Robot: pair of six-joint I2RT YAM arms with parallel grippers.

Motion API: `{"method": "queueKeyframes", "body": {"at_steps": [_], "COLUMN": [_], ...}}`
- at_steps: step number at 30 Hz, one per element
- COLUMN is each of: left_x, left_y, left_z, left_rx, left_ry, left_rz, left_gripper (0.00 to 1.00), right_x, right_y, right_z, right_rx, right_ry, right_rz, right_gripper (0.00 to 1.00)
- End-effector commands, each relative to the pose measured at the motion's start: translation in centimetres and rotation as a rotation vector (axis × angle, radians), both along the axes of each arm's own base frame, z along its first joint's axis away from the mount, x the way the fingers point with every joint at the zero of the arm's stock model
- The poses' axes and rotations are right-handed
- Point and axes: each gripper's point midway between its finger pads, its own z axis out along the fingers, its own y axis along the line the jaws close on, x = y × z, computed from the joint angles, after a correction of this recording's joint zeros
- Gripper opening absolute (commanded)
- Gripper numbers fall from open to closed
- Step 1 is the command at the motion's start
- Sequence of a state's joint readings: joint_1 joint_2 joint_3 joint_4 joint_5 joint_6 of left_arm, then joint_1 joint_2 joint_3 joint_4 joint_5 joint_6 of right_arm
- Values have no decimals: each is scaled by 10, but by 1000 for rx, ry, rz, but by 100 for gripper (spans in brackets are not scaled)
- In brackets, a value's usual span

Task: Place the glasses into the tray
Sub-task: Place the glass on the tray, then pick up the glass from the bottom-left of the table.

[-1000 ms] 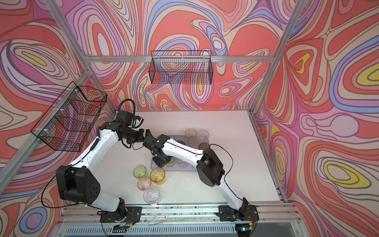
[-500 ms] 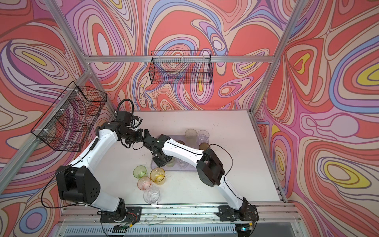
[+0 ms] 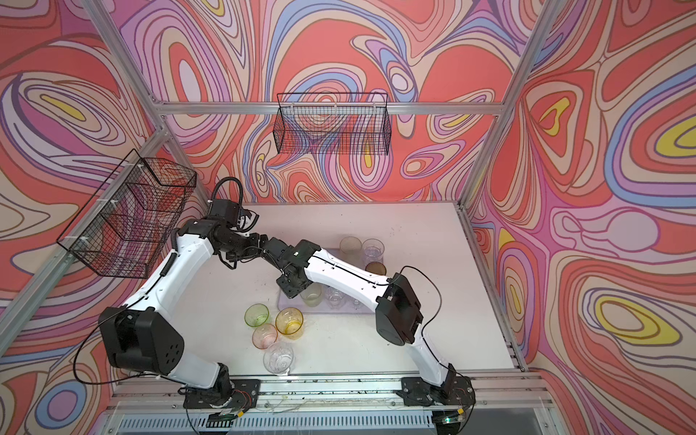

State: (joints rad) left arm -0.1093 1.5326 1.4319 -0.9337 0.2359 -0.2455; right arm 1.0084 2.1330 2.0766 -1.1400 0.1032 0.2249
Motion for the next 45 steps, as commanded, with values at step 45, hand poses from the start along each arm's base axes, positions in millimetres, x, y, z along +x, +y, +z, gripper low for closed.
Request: {"method": "queueKeyframes", "body": {"at_steps": [45], "left_x": [-162], "left_y": [39], "left_z": [-43], "left_rx": [79], "left_ry": [373], "left_rz": [296], "left_gripper": [63], "right_x": [60], "right_y": [-138], "right_z": [134], "right_rx": [118], "right_ry": [-555], "right_rz": [-361], "right_gripper": [88]}}
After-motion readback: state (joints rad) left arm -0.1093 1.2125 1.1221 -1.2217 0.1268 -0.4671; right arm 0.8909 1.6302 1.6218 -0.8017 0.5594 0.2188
